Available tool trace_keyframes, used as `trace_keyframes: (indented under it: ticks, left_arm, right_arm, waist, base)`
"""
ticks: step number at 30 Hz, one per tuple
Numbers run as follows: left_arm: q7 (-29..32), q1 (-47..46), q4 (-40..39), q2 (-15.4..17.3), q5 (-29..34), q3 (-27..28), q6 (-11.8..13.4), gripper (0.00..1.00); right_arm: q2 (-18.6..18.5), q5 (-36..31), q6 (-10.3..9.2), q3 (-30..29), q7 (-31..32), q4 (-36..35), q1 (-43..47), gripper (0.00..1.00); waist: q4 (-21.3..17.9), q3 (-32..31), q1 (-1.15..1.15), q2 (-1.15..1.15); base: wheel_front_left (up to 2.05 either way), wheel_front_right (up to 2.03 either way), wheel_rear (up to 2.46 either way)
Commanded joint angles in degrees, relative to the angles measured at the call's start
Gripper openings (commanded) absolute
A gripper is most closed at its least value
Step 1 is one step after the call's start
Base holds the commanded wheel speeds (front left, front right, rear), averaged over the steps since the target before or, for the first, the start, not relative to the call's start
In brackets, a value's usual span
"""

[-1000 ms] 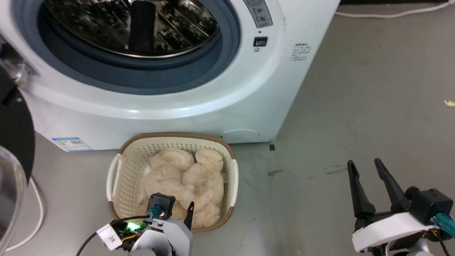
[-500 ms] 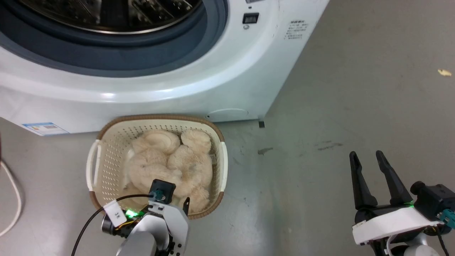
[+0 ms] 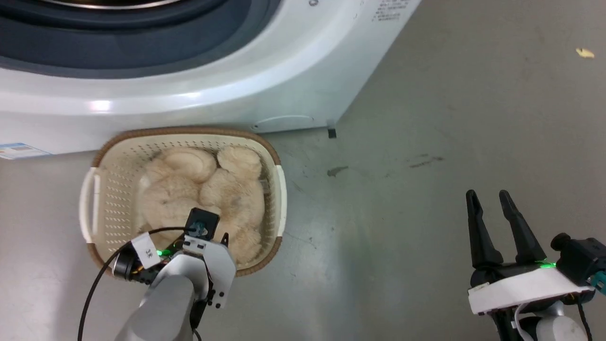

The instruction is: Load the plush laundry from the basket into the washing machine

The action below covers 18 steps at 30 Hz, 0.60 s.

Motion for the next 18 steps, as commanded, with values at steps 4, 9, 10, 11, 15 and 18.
trace_keyframes:
  ticks: [4, 9, 10, 11, 15, 18]
  left_arm:
    - [0.25, -3.55, 3.36, 0.92, 0.24, -2.38, -0.17, 1.00]
    - [1.92, -6.95, 6.48, 1.93, 0.78, -4.96, -0.91, 1.00]
    - [1.99, -7.76, 7.07, 2.11, 0.78, -5.32, -0.83, 1.00]
    - [2.11, -8.57, 7.67, 2.23, 0.72, -5.66, -0.78, 1.00]
    - [2.45, -11.99, 10.03, 3.01, 0.85, -7.22, -0.08, 1.00]
    - [2.41, -14.37, 11.78, 3.41, 0.25, -7.88, -0.29, 1.00]
  right_arm:
    - [0.01, 1.80, 0.04, 0.33, -0.91, 0.43, -1.84, 1.00]
    - [0.01, 2.98, 0.04, 0.99, -1.51, 0.94, -2.86, 1.00]
    - [0.01, 3.30, 0.04, 1.06, -1.63, 1.01, -3.01, 1.00]
    - [0.01, 3.63, 0.04, 1.06, -1.75, 1.09, -3.14, 1.00]
    - [0.01, 4.99, 0.04, 1.18, -2.23, 1.34, -3.75, 1.00]
    - [0.02, 5.94, 0.04, 1.45, -2.59, 1.53, -4.18, 1.00]
  waist:
    - [-1.10, 2.51, -0.01, 0.00]
    - [-2.04, 4.89, -0.01, 0.00]
    - [-2.28, 5.32, -0.01, 0.00]
    - [-2.48, 5.78, -0.01, 0.00]
    - [-3.39, 7.91, -0.01, 0.00]
    - [-4.12, 9.44, -0.01, 0.00]
  base:
    - [0.00, 0.00, 0.00]
    - [0.00, 0.00, 0.00]
    - [0.00, 0.00, 0.00]
    - [0.00, 0.00, 0.00]
    - [0.00, 0.00, 0.00]
    - [0.00, 0.00, 0.00]
